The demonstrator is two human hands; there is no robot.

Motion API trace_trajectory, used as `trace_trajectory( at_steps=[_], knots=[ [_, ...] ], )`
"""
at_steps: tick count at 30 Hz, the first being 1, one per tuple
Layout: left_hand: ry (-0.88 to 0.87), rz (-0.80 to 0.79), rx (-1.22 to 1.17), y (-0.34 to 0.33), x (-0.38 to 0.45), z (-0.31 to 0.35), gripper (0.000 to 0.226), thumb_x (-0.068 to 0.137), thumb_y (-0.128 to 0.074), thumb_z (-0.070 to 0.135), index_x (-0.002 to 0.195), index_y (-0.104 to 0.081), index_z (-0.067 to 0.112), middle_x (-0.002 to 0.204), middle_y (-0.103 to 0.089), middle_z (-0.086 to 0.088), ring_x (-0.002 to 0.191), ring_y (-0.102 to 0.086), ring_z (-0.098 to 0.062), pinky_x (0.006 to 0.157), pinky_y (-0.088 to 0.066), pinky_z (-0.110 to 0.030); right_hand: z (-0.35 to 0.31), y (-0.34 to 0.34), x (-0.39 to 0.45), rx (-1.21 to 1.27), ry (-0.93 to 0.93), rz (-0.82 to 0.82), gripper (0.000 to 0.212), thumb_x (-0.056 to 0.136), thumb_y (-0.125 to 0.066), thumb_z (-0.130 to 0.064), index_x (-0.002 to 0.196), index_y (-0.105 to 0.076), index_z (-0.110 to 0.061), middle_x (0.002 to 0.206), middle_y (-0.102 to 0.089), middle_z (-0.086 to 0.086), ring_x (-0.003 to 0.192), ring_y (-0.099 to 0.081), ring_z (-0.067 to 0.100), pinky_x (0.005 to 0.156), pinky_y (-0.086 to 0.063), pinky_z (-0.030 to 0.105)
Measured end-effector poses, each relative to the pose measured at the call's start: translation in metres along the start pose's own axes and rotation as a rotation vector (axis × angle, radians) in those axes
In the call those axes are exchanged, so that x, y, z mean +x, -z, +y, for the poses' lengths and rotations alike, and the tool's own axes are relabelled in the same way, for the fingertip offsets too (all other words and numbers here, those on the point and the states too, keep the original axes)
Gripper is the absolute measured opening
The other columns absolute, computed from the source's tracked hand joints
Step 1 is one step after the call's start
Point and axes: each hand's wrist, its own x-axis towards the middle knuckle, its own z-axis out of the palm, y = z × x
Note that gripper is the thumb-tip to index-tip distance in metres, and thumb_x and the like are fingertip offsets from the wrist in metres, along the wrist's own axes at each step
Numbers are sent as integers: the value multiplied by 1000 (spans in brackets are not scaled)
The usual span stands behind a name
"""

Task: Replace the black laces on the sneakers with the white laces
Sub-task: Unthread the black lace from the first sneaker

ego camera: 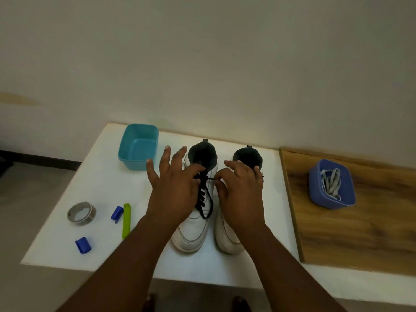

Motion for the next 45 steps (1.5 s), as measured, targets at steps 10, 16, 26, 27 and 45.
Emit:
trace_trajectory(
  at_steps=[10,16,26,27,45],
  knots=[
    [-9,-66,-48,17,13,12,20,100,-50,40,117,-61,39,152,-39,6,154,-8,-25,119,3,-61,12,50,12,308,-188,459,4,100,-57,-14,102,-58,-17,109,-59,-1,103,-54,19,94,-46,46],
    [-13,-84,-32,18,17,4,22,100,-49,41,120,-58,36,145,-46,6,152,-14,-25,119,-1,-62,30,64,12,744,-504,699,10,104,-46,-23,107,-53,-16,95,-58,-4,87,-56,9,82,-49,31],
    [71,-61,-14,19,-1,13,26,98,-53,40,124,-54,38,147,-42,8,152,-13,-24,120,-6,-60,33,93,-3,879,-446,716,6,105,-50,-22,107,-55,-18,96,-59,5,87,-56,12,80,-47,23],
    [64,-47,-2,18,-1,13,23,99,-53,38,122,-56,38,148,-41,8,153,-12,-24,120,-5,-59,33,94,-1,887,-433,741,6,105,-50,-23,107,-54,-19,94,-58,4,85,-55,13,78,-48,25],
    [35,-38,-166,3,9,0,28,93,-60,47,119,-60,39,149,-43,5,149,-21,-24,118,-22,-56,-16,31,14,348,-94,-108,6,94,-68,-40,98,-67,-36,97,-60,-18,86,-59,1,75,-55,29]
  ],
)
